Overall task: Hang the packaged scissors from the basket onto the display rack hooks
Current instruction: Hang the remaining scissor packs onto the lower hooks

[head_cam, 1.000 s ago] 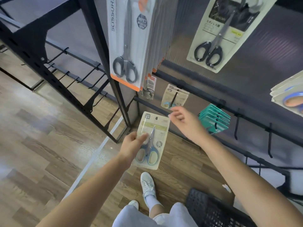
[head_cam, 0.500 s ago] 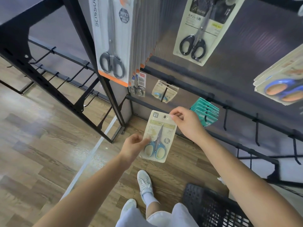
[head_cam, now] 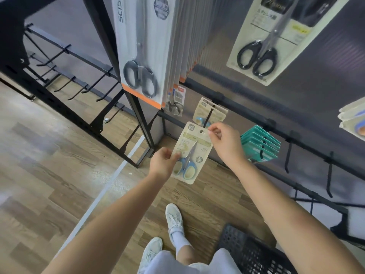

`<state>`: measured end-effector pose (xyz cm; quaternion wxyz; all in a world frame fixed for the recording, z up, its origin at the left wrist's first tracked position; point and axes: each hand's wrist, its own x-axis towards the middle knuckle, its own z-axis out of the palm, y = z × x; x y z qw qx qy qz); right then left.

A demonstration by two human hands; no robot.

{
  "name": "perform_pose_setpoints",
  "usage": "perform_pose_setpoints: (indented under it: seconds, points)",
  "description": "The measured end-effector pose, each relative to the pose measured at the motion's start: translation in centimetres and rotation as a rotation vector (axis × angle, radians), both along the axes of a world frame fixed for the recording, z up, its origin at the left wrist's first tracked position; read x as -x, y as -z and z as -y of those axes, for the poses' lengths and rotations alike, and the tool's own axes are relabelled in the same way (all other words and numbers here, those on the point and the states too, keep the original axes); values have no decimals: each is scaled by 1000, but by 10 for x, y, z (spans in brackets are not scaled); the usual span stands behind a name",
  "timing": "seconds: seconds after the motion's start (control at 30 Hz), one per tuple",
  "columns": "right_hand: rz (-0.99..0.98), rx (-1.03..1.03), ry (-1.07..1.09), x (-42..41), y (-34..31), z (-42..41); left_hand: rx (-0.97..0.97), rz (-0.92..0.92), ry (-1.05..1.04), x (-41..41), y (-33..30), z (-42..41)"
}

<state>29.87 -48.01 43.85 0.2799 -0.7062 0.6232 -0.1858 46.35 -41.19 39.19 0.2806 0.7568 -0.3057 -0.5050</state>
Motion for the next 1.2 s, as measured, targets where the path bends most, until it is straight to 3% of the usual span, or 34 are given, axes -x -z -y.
perform_pose_setpoints:
  seconds: [0.5, 0.8, 1.0, 1.2]
  points:
    - [-42, 53, -50, 11, 18, 26, -24, -13, 5, 11, 24, 35]
    - [-233, 94, -163, 14, 15, 24, -1, 38, 67, 26, 35, 65]
    - [-346, 167, -198, 16, 22, 18, 117, 100, 177, 38, 24, 93]
    - [-461, 123, -176, 15, 25, 21, 162, -2, 110, 38, 15, 107]
